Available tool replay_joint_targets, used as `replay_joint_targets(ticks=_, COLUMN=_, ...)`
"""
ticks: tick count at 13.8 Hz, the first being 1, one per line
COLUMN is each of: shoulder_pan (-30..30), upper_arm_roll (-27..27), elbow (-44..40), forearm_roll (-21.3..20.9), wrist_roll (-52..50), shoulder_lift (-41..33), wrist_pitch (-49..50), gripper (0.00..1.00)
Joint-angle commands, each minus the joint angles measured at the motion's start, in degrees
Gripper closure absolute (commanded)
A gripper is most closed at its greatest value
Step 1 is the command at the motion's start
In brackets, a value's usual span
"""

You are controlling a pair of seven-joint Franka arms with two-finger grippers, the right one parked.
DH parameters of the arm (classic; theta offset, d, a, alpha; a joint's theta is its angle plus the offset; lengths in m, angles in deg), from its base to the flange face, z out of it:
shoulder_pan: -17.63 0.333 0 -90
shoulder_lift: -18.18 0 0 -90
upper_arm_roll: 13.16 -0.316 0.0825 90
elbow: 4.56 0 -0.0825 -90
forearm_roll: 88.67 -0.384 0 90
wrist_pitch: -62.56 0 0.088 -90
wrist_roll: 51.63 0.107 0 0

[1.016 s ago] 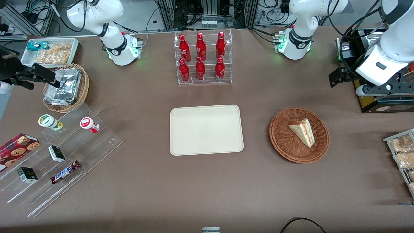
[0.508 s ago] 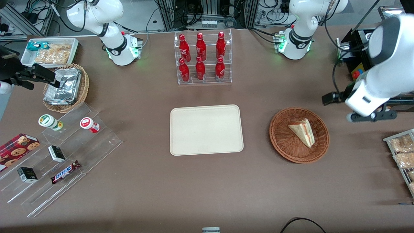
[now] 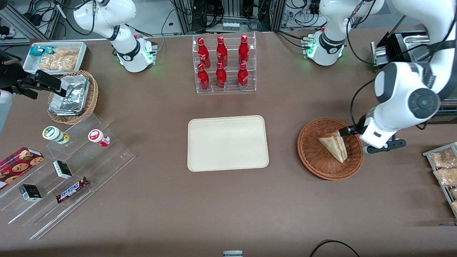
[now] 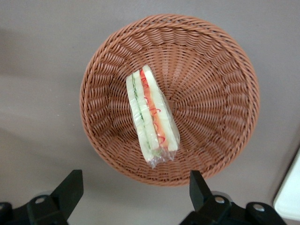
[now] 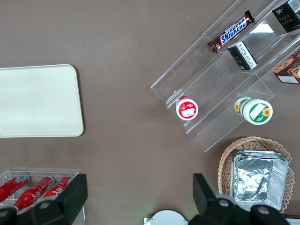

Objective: Place sandwich from basket to tray
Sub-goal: 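Lower the open left gripper over the wrapped sandwich in the wicker basket, then close the left gripper on the sandwich's upright edge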

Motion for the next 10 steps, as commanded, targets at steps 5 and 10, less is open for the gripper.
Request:
replay_joint_targets(ticks=5, shoulder_pan=-0.56, upper_arm_roll=0.41, elbow=11.85, forearm_roll=0.37, wrist_roll=-17.55, shoulder_lift=-2.63, wrist_pitch=-14.22, gripper=0.0)
replay_joint_targets(ticks=10, shoulder_pan=-1.62, upper_arm_roll=0.5, elbow=13.8, forearm_roll=0.28, wrist_roll=-26.54, shoulder_lift=0.44, wrist_pitch=-20.67, gripper=0.0)
